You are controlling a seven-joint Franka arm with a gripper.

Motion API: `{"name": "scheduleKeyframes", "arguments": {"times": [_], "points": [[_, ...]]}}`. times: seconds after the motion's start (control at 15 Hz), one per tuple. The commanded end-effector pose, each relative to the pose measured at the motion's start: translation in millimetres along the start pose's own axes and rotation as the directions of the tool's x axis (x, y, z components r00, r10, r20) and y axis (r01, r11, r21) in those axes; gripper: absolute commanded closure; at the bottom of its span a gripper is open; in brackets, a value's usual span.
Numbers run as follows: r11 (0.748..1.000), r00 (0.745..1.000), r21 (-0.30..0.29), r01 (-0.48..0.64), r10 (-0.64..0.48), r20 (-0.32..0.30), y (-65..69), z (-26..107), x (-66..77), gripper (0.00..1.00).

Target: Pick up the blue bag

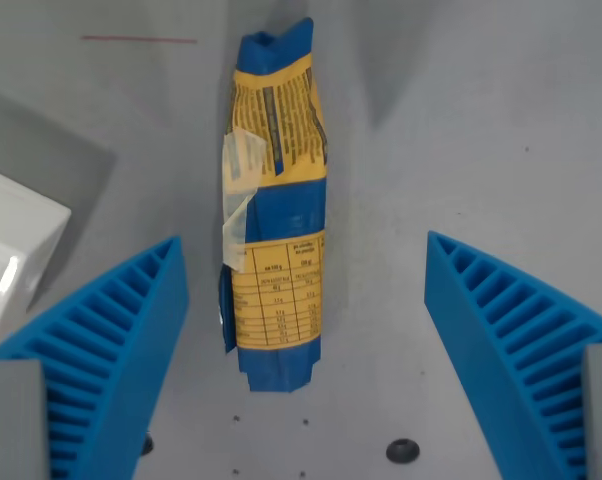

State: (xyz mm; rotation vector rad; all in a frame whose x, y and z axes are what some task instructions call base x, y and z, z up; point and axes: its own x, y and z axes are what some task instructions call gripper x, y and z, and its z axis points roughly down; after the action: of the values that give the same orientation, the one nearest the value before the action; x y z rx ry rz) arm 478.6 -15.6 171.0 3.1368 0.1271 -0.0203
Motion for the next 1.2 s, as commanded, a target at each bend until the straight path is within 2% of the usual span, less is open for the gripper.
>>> {"name": "scheduleKeyframes", "arguments": {"times": [0.07, 0.6, 0.67, 1.2], "points": [[0.999, 0.993, 0.034, -0.013, 0.017, -0.119, 2.3, 17.0, -7.4, 0.00], [0.999, 0.994, 0.040, -0.008, 0.013, -0.111, -0.6, 52.6, -4.2, 0.00], [0.999, 0.994, 0.040, -0.008, 0.012, -0.110, -0.9, 57.6, -4.1, 1.00], [0.999, 0.994, 0.040, -0.008, 0.012, -0.110, -0.9, 57.6, -4.1, 1.00]]}}
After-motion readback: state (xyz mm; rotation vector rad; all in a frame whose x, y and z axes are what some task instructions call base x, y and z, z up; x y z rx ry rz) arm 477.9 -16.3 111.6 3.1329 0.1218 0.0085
